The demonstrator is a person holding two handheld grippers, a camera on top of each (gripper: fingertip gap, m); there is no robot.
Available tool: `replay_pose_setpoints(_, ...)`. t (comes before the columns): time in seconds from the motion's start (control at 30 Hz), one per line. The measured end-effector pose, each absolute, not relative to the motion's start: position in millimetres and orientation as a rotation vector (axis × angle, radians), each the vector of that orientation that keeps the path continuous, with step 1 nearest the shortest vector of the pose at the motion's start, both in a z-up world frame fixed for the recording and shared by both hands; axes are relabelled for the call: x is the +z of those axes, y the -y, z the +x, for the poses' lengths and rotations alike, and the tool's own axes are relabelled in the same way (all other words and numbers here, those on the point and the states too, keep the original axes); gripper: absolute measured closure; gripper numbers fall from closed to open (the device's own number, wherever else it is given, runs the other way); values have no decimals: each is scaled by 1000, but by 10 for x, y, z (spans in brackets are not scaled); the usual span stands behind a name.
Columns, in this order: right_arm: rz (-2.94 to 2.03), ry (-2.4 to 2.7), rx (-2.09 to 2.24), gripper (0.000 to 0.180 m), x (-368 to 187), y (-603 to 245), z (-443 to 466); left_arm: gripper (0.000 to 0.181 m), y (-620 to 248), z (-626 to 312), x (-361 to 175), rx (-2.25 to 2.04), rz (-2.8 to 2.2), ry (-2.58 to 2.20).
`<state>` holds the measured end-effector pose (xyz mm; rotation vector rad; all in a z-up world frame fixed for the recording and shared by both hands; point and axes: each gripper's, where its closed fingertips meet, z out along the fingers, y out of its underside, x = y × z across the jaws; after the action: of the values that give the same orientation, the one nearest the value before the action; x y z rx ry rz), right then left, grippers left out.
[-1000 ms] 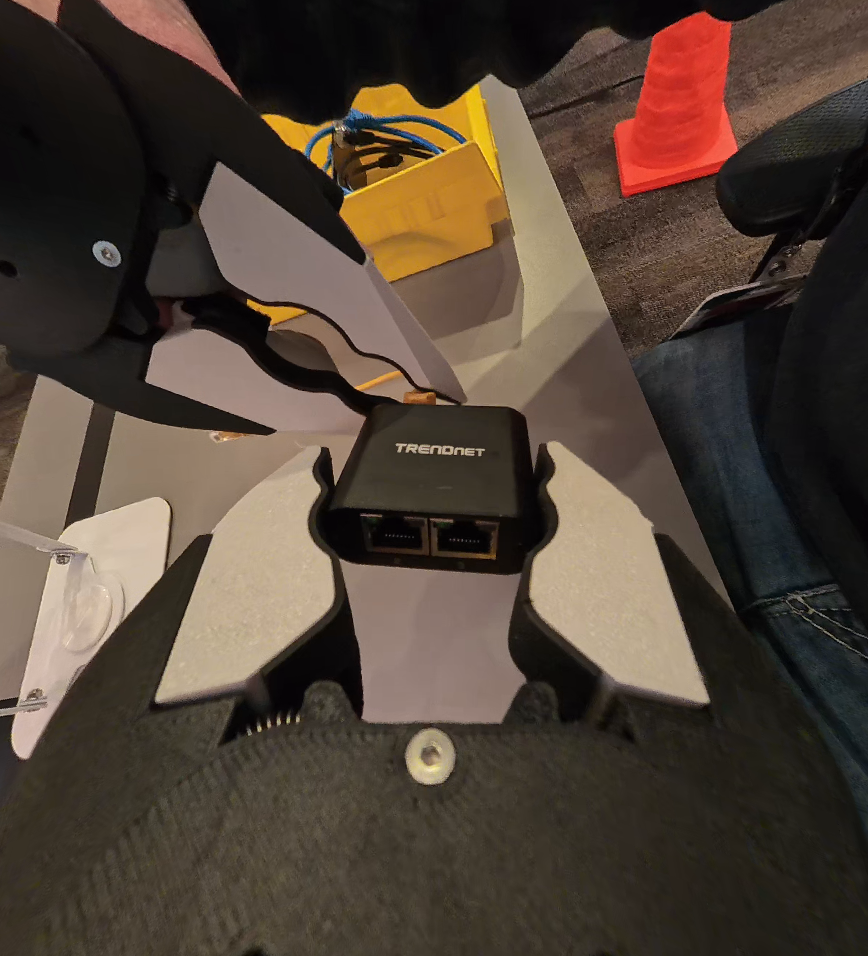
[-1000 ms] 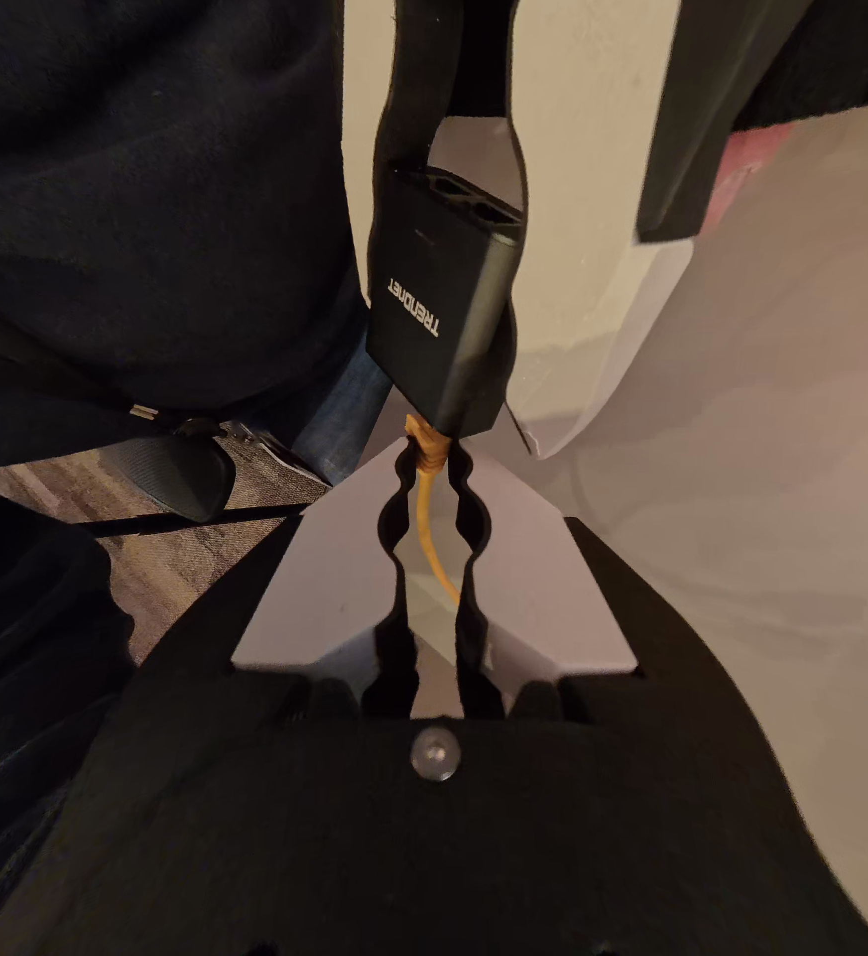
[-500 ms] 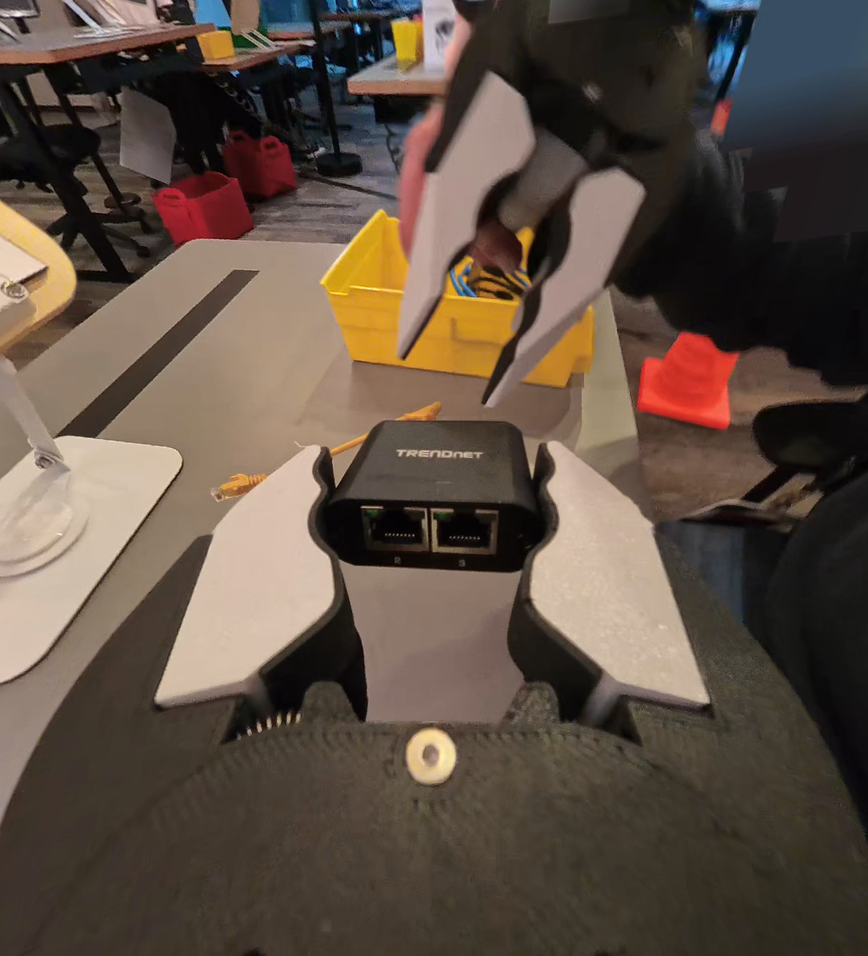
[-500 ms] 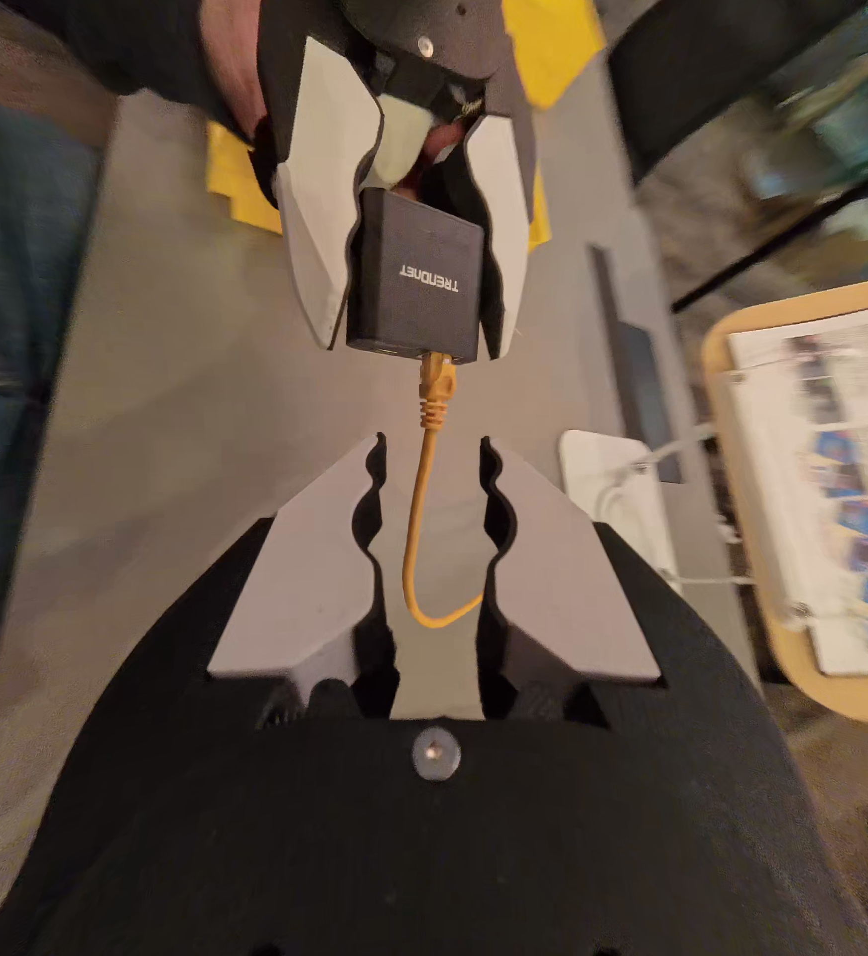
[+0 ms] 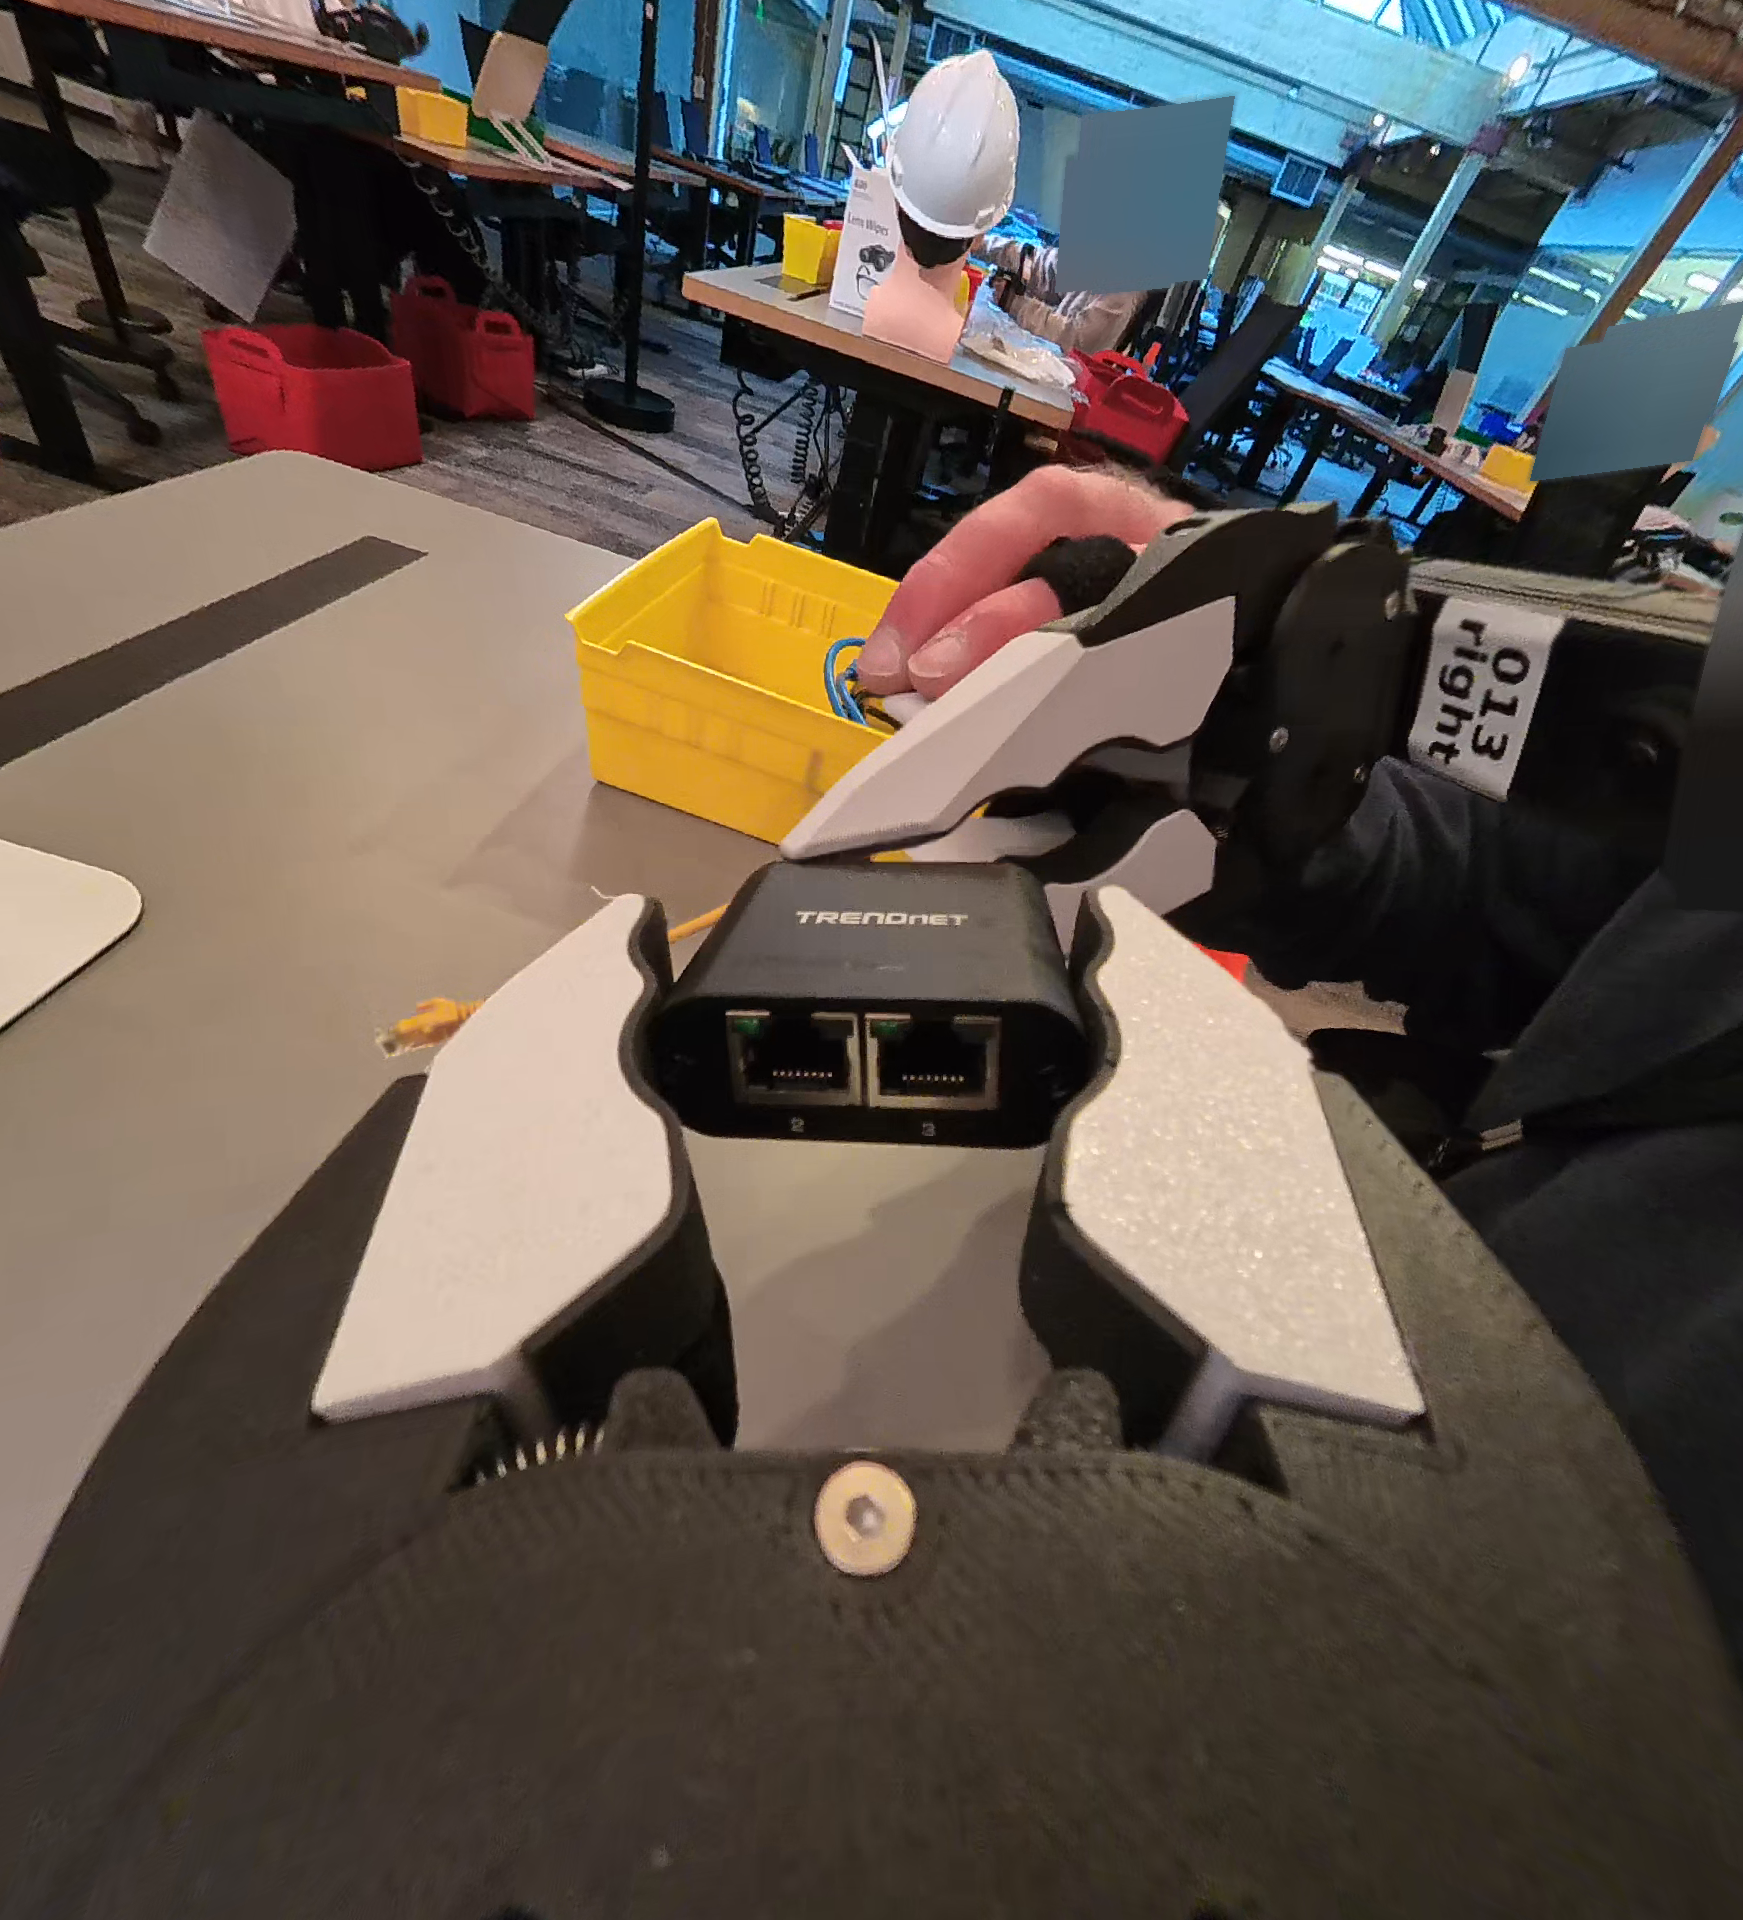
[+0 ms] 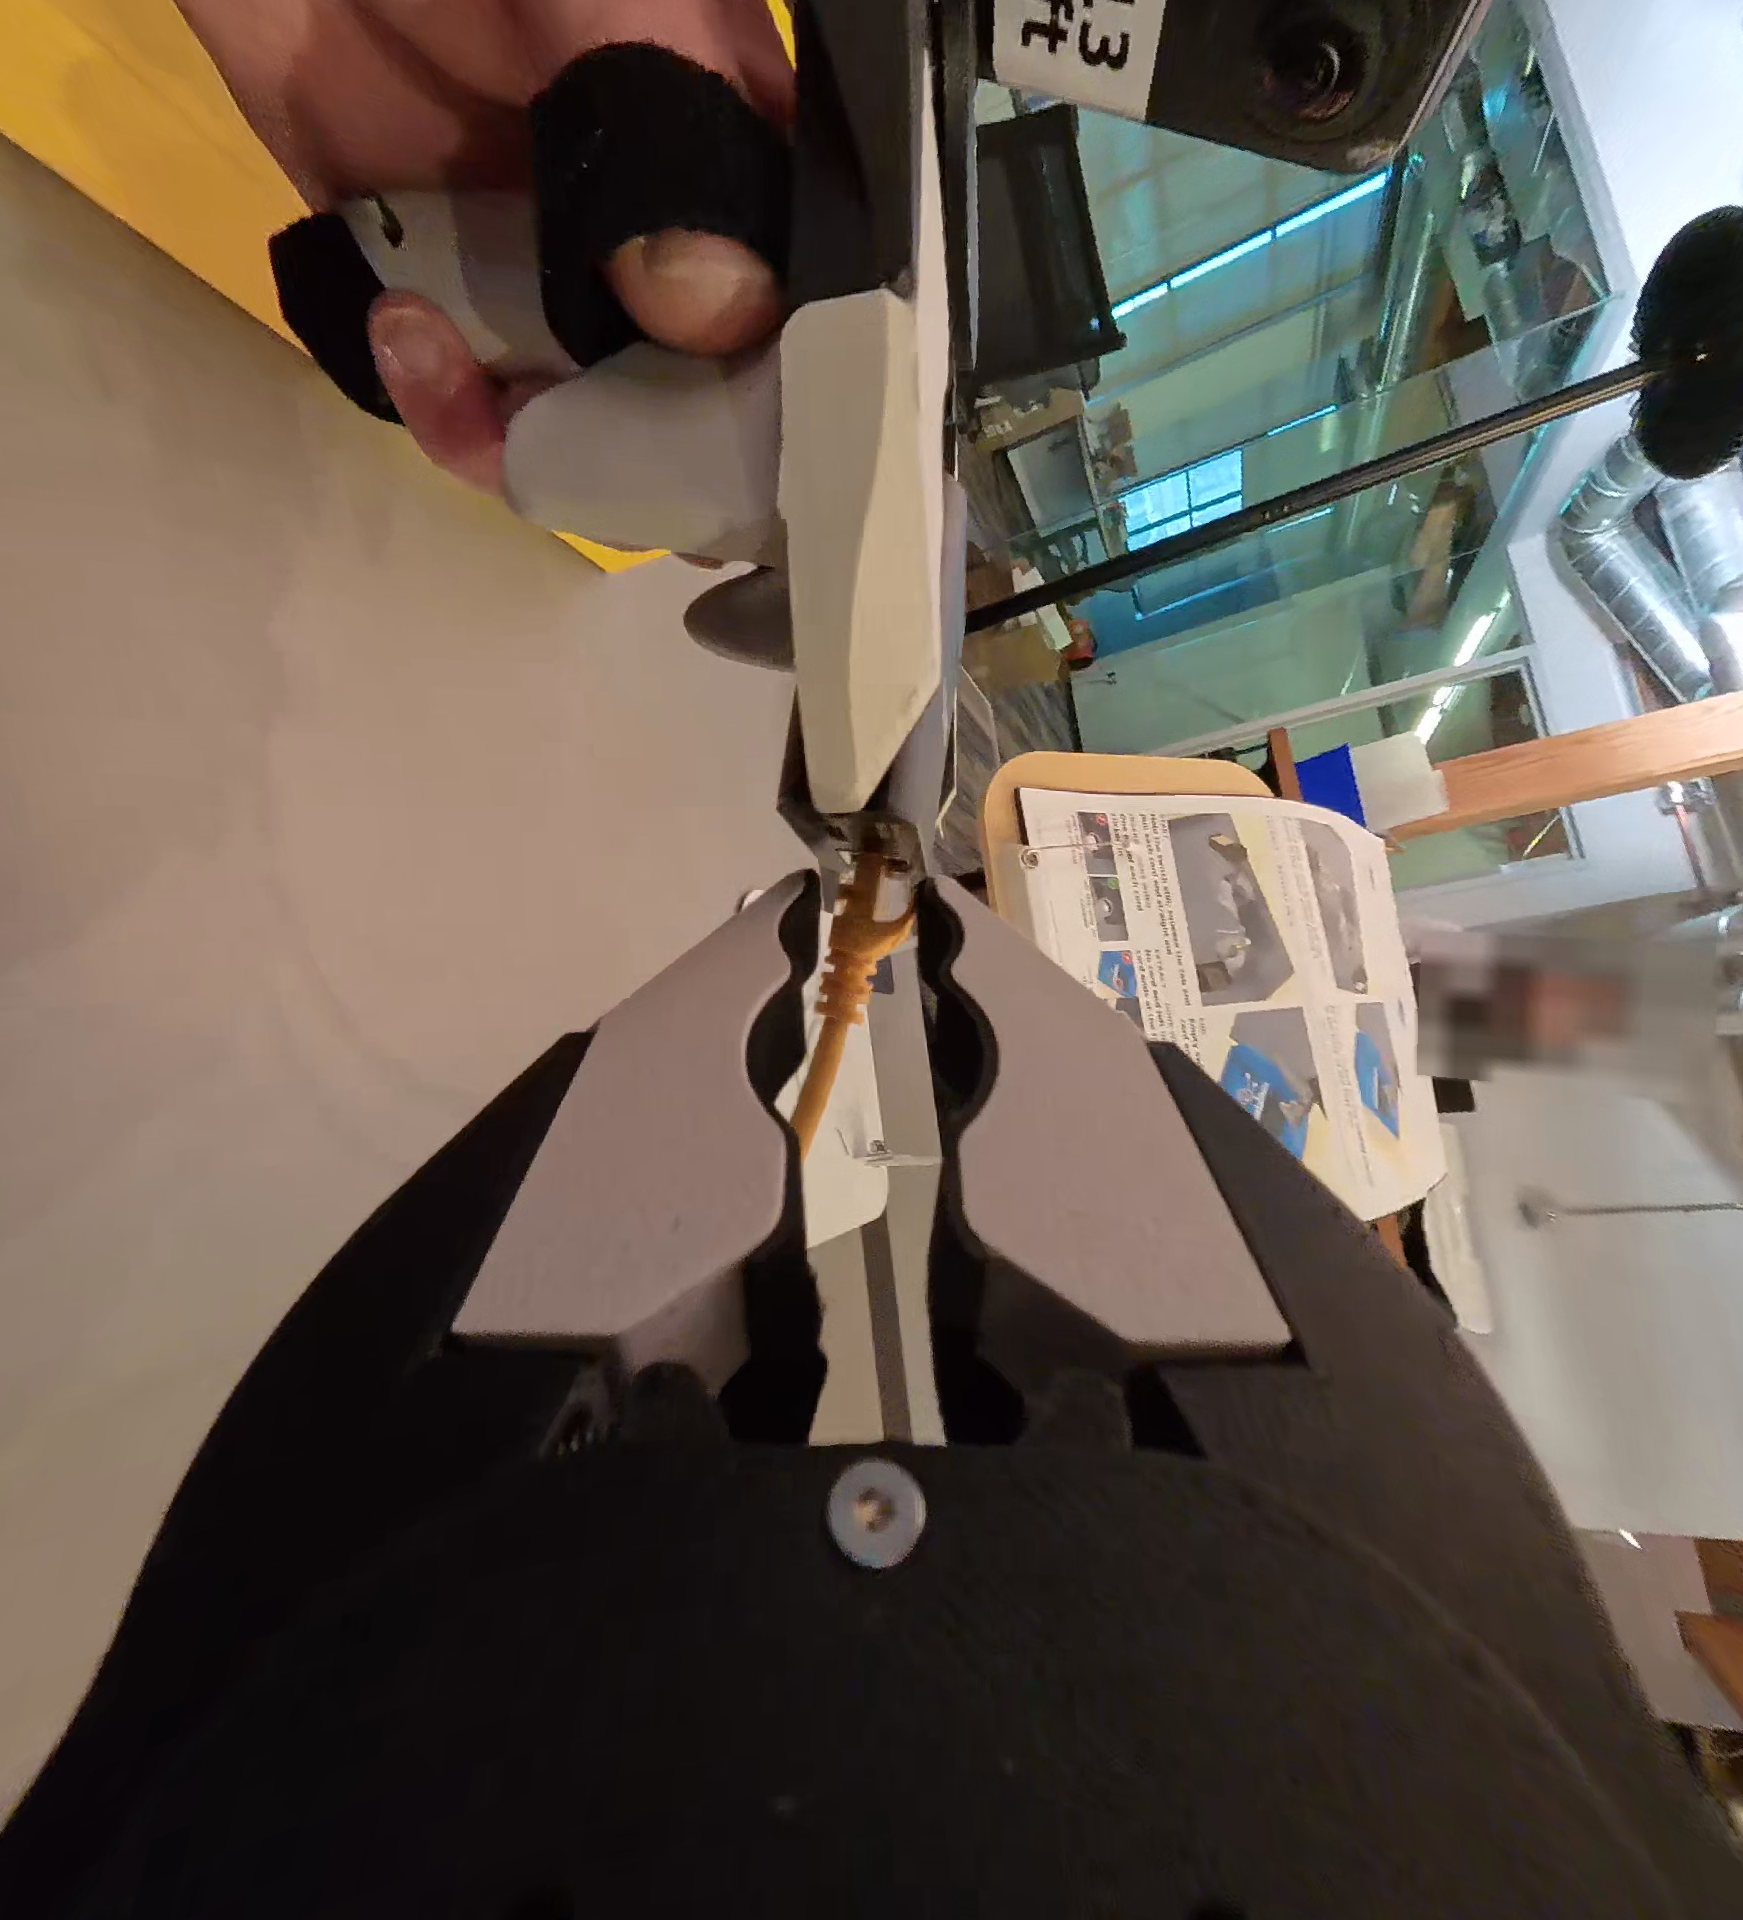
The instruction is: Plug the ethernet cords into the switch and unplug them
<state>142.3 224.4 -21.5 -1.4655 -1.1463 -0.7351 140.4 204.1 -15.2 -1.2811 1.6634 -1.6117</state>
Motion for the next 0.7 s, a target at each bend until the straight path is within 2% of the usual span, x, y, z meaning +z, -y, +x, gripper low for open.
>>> replay_pose_setpoints(0.7,-1527,1261,-758,171,-224,-2173,1423,107,-1980,1433,-132,-1697,-1318,-1636)
